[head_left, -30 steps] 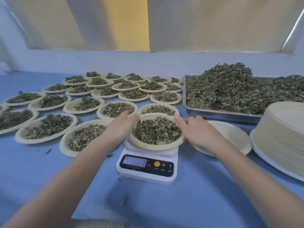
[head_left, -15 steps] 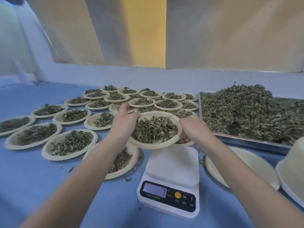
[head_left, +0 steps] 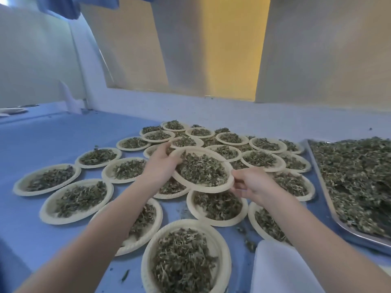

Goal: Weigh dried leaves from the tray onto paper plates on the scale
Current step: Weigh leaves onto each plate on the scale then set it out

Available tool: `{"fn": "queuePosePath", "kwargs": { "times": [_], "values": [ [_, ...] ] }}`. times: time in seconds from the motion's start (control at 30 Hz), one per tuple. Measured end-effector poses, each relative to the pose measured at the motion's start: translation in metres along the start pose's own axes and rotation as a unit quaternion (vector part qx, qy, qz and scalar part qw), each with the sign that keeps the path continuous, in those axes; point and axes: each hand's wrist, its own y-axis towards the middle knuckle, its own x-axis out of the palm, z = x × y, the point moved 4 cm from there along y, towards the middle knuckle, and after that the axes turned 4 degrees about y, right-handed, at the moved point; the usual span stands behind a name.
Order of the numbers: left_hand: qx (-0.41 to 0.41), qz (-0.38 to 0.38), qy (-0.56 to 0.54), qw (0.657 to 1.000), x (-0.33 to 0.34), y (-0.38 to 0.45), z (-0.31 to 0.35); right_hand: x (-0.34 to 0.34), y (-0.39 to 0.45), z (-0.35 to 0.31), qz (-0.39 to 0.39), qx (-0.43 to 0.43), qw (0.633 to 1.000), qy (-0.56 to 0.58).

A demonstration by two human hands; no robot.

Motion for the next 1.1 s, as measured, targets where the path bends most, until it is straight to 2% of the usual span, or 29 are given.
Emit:
{"fn": "queuePosePath", "kwargs": {
  "times": [0.17, 0.27, 0.33, 0.4, 0.47, 0.53, 0.67, 0.73, 0.87, 0.93, 1.1],
  "values": [
    [-0.029, -0.071, 0.025, 0.997, 0.046, 0.026, -0.011, -0.039, 0.03, 0.005, 0.083, 0.006, 0.996, -0.023],
    [-0.047, -0.127, 0.017, 0.991, 0.084, 0.038, -0.011, -0.072, 0.039, 0.004, 0.12, -0.019, 0.988, -0.096],
    [-0.065, -0.154, 0.007, 0.986, 0.107, 0.042, -0.013, -0.093, 0.047, 0.002, 0.153, -0.059, 0.958, -0.237],
    [-0.076, -0.18, 0.01, 0.981, 0.127, 0.044, -0.016, -0.108, 0.052, 0.003, 0.178, -0.069, 0.904, -0.382],
    [-0.078, -0.205, 0.02, 0.975, 0.144, 0.041, -0.017, -0.12, 0.057, 0.008, 0.194, -0.051, 0.863, -0.464],
    [-0.082, -0.217, 0.03, 0.972, 0.155, 0.038, -0.017, -0.125, 0.059, 0.012, 0.196, -0.022, 0.842, -0.503],
    [-0.085, -0.218, 0.073, 0.97, 0.164, 0.03, -0.014, -0.128, 0.056, 0.019, 0.176, 0.008, 0.816, -0.551],
    [-0.067, -0.2, 0.076, 0.975, 0.16, 0.024, -0.008, -0.127, 0.049, 0.018, 0.177, -0.003, 0.829, -0.53],
    [-0.006, -0.191, 0.056, 0.98, 0.151, 0.001, 0.021, -0.118, 0.016, 0.009, 0.149, -0.095, 0.845, -0.505],
    [0.026, -0.212, 0.045, 0.976, 0.153, -0.023, 0.039, -0.113, -0.009, 0.005, 0.127, -0.124, 0.851, -0.494],
    [0.116, -0.244, 0.044, 0.962, 0.175, -0.103, 0.08, -0.116, -0.091, 0.005, 0.117, -0.227, 0.836, -0.486]
  ]
}}
